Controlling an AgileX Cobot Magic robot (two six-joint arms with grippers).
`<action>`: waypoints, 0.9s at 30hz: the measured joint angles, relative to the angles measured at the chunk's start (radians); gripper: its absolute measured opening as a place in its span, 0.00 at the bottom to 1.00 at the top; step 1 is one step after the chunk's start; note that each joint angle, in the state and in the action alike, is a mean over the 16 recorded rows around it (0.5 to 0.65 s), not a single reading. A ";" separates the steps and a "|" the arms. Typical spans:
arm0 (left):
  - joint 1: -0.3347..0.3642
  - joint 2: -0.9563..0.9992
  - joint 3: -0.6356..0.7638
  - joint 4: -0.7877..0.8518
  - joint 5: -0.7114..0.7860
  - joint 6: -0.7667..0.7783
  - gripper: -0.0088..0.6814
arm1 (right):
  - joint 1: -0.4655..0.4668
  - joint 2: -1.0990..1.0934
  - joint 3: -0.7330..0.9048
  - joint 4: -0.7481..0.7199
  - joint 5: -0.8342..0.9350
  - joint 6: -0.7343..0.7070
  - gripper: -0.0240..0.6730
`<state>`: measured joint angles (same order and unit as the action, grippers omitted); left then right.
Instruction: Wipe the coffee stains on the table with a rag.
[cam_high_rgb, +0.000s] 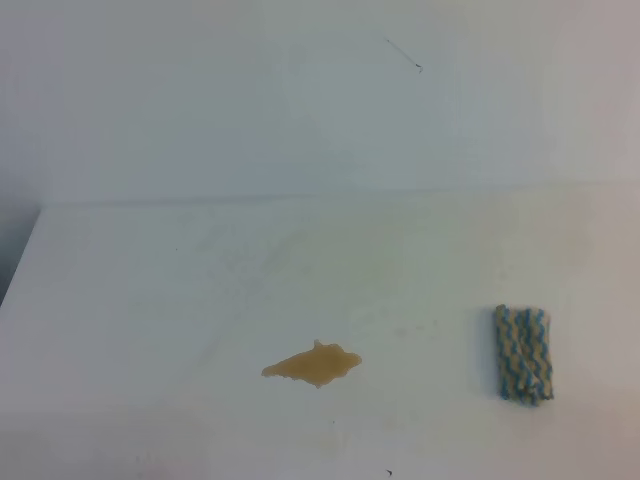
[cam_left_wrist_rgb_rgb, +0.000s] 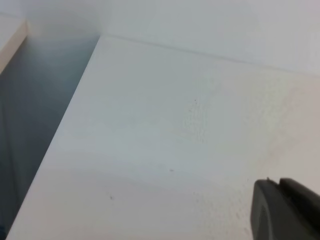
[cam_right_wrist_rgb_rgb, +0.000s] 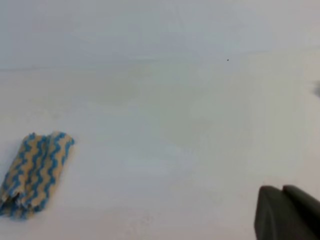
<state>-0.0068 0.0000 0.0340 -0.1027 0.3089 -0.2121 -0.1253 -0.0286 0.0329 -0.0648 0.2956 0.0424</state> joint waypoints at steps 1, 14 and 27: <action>0.000 0.000 -0.004 0.000 0.000 0.000 0.01 | 0.000 0.000 0.000 0.000 0.000 0.000 0.03; 0.000 0.000 0.006 0.000 0.000 0.000 0.01 | 0.000 0.000 0.000 0.001 -0.001 0.000 0.03; 0.000 -0.002 0.011 0.000 0.000 0.000 0.01 | 0.000 0.000 0.000 0.010 -0.020 0.000 0.03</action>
<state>-0.0067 -0.0017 0.0453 -0.1024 0.3089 -0.2121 -0.1253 -0.0286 0.0329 -0.0553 0.2752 0.0424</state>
